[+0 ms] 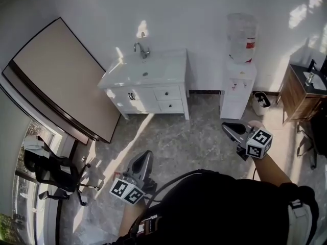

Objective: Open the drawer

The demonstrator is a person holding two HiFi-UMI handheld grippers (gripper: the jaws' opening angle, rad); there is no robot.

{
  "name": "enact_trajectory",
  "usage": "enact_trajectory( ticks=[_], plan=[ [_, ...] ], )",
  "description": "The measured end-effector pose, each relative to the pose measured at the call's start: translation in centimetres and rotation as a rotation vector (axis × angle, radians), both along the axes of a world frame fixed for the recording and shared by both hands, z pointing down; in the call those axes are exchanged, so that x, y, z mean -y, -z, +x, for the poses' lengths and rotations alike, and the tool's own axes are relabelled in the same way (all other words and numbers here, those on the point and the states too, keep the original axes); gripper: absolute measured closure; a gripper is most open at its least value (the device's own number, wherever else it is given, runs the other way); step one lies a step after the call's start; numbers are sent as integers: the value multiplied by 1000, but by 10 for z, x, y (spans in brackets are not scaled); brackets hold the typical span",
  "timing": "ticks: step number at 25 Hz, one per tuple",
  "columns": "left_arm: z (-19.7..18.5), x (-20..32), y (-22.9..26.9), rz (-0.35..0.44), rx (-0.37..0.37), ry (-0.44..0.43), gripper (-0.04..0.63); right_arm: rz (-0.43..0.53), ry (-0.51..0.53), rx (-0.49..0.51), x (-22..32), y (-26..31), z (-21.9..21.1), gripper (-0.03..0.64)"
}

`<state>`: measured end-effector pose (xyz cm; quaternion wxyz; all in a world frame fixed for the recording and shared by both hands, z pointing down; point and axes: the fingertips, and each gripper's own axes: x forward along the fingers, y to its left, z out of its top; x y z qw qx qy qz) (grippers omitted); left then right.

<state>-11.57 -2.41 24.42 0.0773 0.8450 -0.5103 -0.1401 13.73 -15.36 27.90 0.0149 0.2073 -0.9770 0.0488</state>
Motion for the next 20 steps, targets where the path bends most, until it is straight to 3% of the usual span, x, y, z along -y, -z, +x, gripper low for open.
enact_trajectory(
  ticks=[12,20],
  plan=[
    [-148,46,5,15,-1,-36,603,15,-46,-4,38,9,-142,620],
    [-204,72,-4,-6,-11,-15,603,5,-6,-33,64,0,-205,620]
  ],
)
